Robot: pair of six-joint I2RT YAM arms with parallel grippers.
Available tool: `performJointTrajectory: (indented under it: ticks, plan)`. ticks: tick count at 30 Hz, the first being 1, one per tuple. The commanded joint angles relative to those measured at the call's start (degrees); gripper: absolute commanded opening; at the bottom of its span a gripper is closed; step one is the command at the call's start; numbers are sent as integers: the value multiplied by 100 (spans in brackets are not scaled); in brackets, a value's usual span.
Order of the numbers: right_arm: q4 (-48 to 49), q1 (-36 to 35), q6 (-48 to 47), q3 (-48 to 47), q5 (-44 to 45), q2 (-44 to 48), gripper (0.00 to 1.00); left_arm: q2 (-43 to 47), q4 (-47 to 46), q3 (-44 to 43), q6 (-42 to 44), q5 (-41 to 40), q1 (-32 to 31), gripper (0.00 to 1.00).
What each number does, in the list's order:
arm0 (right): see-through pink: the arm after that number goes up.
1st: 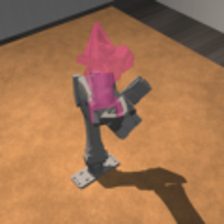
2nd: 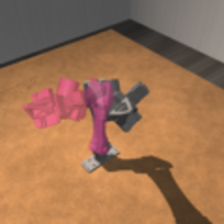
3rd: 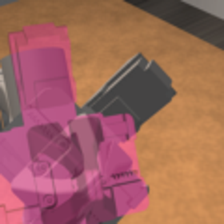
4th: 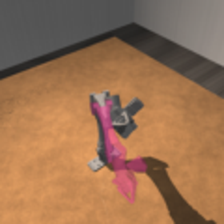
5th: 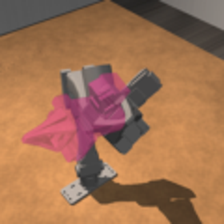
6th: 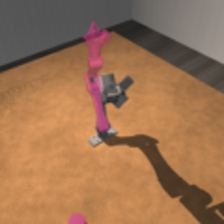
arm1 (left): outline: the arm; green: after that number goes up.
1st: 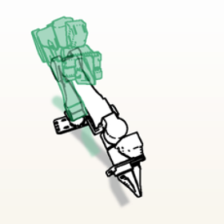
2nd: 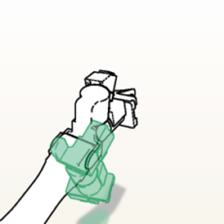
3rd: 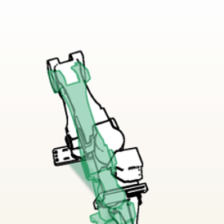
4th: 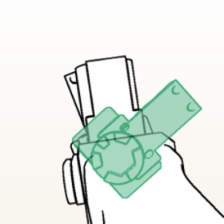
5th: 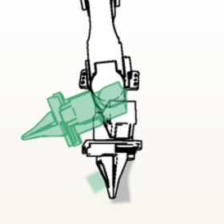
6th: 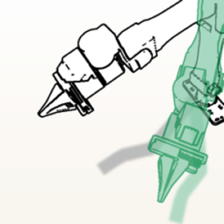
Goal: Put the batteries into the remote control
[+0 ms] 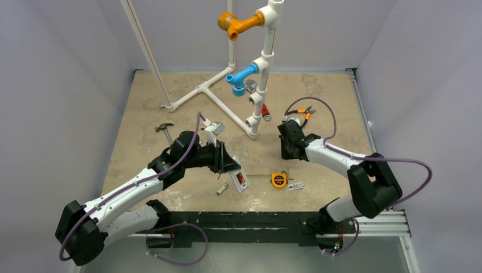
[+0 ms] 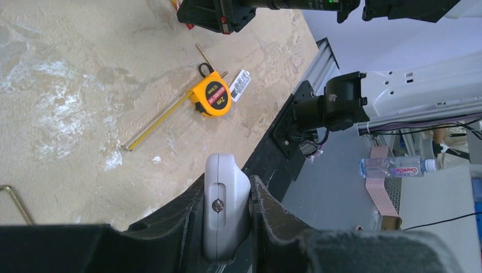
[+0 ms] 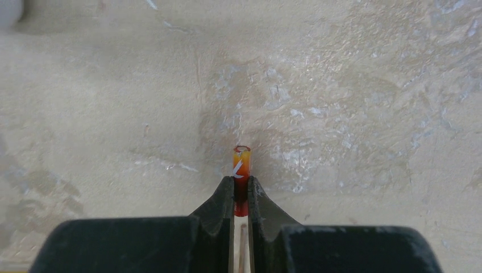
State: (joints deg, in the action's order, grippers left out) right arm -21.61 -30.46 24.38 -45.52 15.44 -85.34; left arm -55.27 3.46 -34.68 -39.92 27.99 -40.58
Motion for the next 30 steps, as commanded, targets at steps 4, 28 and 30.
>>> performJointTrajectory:
  ticks: [4,28,30]
  plan:
    - [989,-19,-416,543,-482,1714,0,111,-807,20,-142,280,-12,0]
    - [6133,-15,-910,2761,-6096,4808,0,-192,-1499,-12,-424,426,-13,0]
    - [6261,-15,-1166,2776,-6676,4802,0,-203,-1536,-13,-418,448,-14,0]
